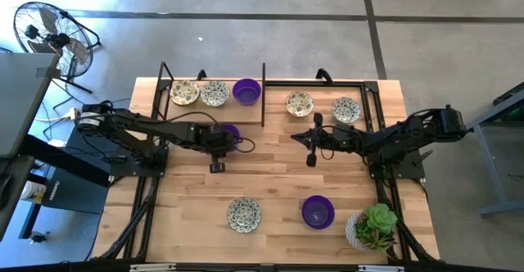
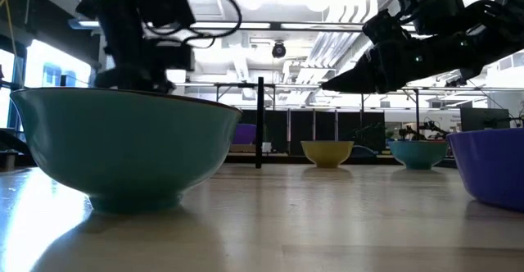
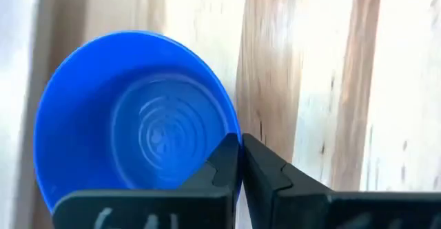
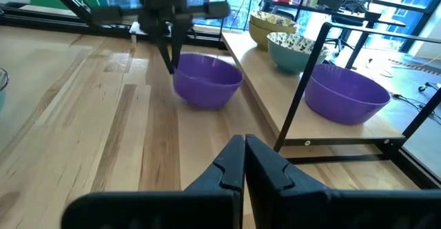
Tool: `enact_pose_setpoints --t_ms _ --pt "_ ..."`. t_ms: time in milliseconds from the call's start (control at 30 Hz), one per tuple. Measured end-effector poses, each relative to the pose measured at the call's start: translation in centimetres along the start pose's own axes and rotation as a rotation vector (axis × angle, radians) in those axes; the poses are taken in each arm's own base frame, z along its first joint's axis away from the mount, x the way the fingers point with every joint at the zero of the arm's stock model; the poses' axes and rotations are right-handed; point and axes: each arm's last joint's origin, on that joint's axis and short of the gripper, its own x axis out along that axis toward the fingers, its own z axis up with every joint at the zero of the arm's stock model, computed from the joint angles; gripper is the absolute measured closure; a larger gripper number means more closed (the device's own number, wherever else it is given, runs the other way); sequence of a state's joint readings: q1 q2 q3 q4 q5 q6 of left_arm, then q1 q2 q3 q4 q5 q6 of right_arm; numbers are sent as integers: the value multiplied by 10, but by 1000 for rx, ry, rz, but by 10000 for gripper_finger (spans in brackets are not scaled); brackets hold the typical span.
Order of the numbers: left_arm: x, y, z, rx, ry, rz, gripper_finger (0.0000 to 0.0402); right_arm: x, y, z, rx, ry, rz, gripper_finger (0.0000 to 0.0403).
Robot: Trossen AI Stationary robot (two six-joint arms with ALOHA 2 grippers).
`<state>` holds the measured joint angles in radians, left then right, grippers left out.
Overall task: Pick & Place Mini bowls
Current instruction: Stack the left violet bowl on top of the other violet bowl on the shelf
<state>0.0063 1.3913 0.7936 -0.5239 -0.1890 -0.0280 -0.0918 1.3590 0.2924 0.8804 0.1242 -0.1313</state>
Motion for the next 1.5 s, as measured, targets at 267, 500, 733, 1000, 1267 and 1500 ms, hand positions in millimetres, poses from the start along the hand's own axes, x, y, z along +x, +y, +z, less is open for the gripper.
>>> enact_pose_setpoints --t_ms 267,500,733,1000,1267,1500 --pt "-47 9 36 10 -78 29 398 0 0 1 1 -9 18 402" --pt "-82 40 59 -52 -192 30 399 0 1 1 3 -17 25 403" --pt "-89 81 58 -135 -218 34 400 0 1 2 4 -18 25 402" --pt "-89 111 56 -172 -275 44 401 0 0 2 -2 -24 22 403" --pt "-89 125 51 -192 -271 36 401 0 0 2 -5 -25 19 403" --pt "-89 126 52 -176 -282 61 401 0 0 2 -5 -22 -5 402"
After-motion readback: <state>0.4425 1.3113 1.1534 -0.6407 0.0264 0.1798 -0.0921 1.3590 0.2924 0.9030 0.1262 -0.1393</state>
